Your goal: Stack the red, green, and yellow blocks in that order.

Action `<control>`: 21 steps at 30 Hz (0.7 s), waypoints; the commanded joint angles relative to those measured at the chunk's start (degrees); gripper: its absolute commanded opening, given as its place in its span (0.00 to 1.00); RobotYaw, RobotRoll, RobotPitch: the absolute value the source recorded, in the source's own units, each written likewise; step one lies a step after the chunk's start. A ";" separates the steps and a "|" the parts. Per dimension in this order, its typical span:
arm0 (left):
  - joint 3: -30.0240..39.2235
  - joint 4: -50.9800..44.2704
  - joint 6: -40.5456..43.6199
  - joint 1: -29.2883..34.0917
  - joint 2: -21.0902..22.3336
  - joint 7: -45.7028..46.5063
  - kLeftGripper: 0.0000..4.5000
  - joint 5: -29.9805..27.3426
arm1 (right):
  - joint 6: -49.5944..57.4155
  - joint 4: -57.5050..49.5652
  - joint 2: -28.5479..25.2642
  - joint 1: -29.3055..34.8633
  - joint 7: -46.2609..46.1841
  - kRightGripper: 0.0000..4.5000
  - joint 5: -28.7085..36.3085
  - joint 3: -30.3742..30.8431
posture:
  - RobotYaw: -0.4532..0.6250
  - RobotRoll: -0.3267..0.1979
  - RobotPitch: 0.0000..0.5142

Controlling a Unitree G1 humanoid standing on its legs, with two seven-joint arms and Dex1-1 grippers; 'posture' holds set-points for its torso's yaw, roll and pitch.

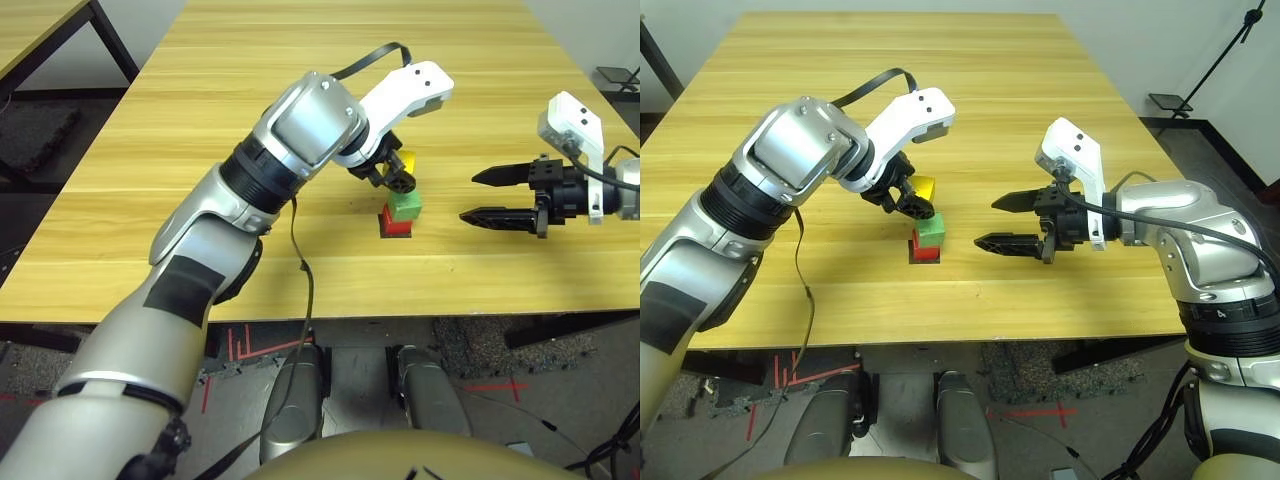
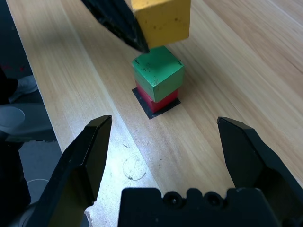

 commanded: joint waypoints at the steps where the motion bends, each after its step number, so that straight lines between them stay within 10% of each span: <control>1: -0.82 -0.40 0.34 -0.10 -0.40 0.77 0.66 -1.10 | 0.02 -1.16 0.09 0.43 -0.31 1.00 0.66 0.27 | 0.42 0.66 0.15; 21: -4.09 7.20 -2.44 -1.16 -3.96 1.48 0.66 -1.02 | 1.02 -3.15 0.75 2.51 -2.15 1.00 1.46 -0.58 | 0.39 0.69 0.18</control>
